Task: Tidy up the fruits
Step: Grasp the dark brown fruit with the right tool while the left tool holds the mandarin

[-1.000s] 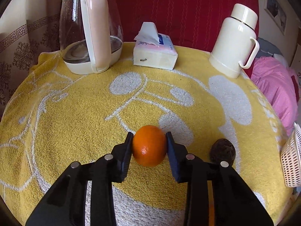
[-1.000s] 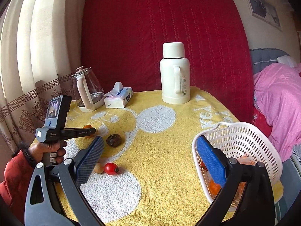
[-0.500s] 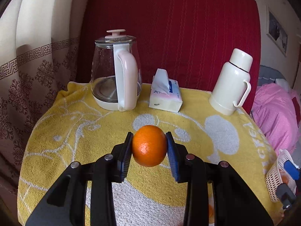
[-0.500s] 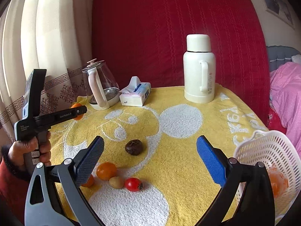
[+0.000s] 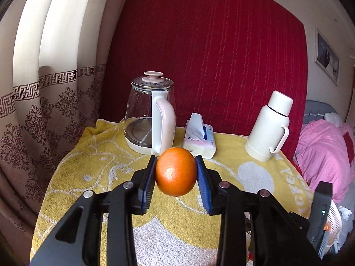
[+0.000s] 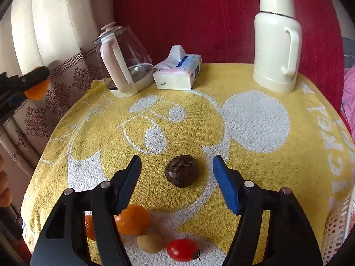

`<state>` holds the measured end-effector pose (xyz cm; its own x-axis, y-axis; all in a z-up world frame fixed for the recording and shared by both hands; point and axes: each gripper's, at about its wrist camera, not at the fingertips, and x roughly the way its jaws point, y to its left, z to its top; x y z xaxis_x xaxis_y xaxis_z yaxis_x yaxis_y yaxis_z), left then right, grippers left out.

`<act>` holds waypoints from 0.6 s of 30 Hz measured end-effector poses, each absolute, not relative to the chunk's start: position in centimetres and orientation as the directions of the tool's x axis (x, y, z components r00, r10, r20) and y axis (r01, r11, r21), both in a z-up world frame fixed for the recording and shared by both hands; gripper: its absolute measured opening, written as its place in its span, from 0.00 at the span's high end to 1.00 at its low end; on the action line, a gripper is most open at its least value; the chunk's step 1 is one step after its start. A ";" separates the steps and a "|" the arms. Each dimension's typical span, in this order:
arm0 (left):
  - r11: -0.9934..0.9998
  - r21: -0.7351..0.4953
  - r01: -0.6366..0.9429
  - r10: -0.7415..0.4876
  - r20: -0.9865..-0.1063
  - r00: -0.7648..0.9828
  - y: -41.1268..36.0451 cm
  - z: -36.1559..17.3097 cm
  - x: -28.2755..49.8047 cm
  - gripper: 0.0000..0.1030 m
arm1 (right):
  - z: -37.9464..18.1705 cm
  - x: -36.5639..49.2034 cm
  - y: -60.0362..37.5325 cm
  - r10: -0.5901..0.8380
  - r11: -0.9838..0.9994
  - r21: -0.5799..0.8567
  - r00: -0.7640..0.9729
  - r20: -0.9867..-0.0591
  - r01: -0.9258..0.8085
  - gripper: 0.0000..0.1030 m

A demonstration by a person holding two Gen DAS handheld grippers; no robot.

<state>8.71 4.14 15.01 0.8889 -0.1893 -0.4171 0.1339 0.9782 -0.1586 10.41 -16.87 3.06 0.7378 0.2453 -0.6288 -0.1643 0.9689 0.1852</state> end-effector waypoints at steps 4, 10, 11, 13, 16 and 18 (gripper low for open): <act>0.977 -0.169 0.131 -0.191 -0.416 0.889 4.5 15.0 8.6 0.66 | 1.9 12.0 -16.1 0.222 0.975 0.149 0.707 -0.671 -0.165 0.45; 0.976 -0.176 0.129 -0.193 -0.417 0.888 4.6 14.9 8.7 0.66 | 0.2 13.3 -15.7 0.195 0.980 0.116 0.668 -0.718 -0.162 0.58; 0.976 -0.178 0.128 -0.193 -0.417 0.888 4.7 14.9 8.7 0.66 | 0.3 13.5 -15.6 0.193 0.980 0.113 0.668 -0.719 -0.161 0.58; 0.975 -0.182 0.127 -0.193 -0.417 0.888 4.8 14.9 8.8 0.66 | 0.2 13.4 -15.5 0.185 0.982 0.103 0.670 -0.719 -0.161 0.58; 0.974 -0.185 0.128 -0.196 -0.418 0.887 4.7 14.8 8.8 0.66 | 0.3 13.2 -15.6 0.186 0.981 0.105 0.670 -0.719 -0.161 0.58; 0.974 -0.185 0.130 -0.197 -0.419 0.886 4.7 14.8 8.8 0.66 | 0.5 12.9 -15.6 0.193 0.980 0.113 0.673 -0.714 -0.161 0.58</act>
<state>8.81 4.69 14.76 0.8863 -0.1974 -0.4190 0.1297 0.9742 -0.1847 12.89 -15.65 0.49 0.6732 0.1926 -0.7139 -0.1611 0.9805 0.1126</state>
